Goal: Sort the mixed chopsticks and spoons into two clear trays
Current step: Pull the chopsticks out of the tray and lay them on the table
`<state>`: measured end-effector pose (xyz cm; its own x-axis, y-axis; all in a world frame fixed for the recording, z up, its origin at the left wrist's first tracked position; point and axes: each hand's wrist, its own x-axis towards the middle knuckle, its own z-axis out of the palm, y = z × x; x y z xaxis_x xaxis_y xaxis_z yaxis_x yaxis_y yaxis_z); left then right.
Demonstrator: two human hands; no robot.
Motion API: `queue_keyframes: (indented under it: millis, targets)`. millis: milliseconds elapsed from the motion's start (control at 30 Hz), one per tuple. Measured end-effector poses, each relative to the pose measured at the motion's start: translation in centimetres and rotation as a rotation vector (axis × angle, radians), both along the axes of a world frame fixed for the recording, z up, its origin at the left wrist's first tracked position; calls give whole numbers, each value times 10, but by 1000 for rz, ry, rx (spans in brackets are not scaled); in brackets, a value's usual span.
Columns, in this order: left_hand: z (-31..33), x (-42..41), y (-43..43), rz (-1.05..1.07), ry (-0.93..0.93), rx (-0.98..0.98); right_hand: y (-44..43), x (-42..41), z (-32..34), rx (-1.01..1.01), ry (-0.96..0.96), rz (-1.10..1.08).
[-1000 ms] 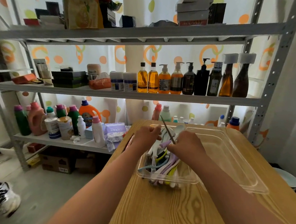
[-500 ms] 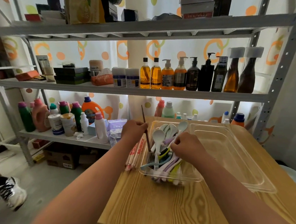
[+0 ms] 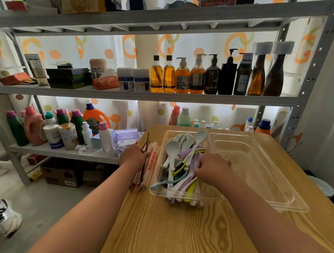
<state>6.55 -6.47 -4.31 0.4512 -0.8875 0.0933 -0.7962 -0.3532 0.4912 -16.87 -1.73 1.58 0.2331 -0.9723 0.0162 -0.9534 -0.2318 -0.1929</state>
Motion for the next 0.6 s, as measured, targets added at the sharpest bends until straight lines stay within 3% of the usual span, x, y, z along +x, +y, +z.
queue_keyframes:
  millis: [233,433,600]
  targets:
    - [-8,2,-2,62,-44,70,-10,-2,-9,-22,-35,-7]
    - [5,-19,-5,-4,83,-99,-7,1,-10,-11,-27,21]
    - [4,-50,-10,-117,34,-69,-5,8,-12,108,324,88]
